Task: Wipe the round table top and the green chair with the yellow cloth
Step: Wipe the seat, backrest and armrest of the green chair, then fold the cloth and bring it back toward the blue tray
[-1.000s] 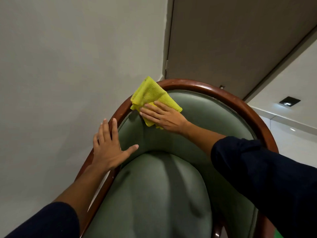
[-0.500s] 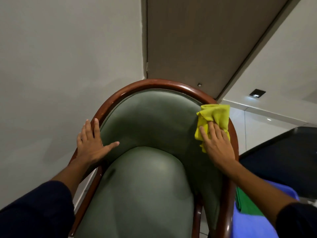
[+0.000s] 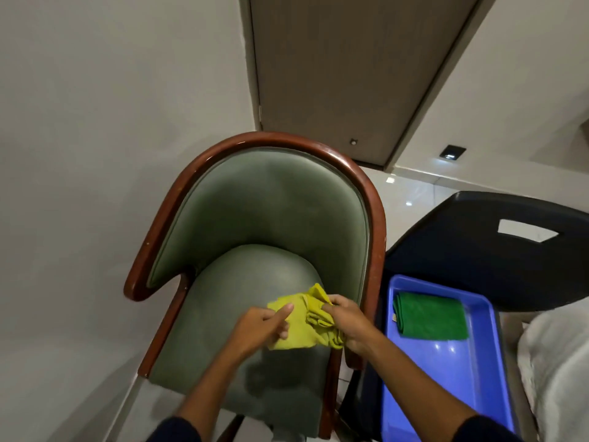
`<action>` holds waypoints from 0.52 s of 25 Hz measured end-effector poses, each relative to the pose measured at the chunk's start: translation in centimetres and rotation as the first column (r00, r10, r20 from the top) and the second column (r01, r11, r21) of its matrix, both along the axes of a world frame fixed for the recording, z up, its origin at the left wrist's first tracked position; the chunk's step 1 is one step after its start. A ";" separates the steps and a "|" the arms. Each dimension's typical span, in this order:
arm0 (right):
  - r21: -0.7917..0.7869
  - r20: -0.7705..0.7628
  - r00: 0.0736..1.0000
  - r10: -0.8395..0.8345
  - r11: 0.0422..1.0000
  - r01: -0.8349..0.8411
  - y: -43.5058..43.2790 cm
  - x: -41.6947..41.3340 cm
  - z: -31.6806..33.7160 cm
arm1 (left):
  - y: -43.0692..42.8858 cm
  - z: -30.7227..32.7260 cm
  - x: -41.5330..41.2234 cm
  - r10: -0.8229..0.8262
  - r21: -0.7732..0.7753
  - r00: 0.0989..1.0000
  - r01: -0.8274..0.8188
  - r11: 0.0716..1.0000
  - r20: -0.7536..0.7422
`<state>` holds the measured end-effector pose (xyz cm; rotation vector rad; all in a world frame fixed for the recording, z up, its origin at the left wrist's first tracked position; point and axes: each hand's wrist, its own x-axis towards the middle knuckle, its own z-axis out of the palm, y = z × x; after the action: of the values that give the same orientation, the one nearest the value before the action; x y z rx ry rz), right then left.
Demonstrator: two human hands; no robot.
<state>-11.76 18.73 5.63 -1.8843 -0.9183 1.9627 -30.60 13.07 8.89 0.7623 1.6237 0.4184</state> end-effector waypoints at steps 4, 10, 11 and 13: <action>0.034 -0.325 0.887 -0.328 0.933 0.358 -1.5 2.9 3.1 | -0.1 3.3 6.4 0.237 0.245 0.967 -0.208 0.947 -0.096; -0.072 -0.716 0.622 -0.318 0.919 0.387 -2.8 13.7 10.0 | 0.5 7.9 18.6 0.111 0.393 0.986 -0.153 0.907 0.126; -0.085 -0.707 0.618 -0.345 0.908 0.409 -3.0 16.1 10.1 | 0.7 8.2 20.3 0.145 0.443 0.986 -0.169 0.881 0.087; -0.033 -0.607 0.678 -0.414 0.866 0.499 -3.2 21.5 8.9 | 0.8 8.2 23.5 0.185 0.471 0.974 -0.226 0.852 0.133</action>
<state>9.72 15.52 14.55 -1.1240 -0.3251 1.9103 -7.05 13.90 17.13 0.9285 1.5415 1.0297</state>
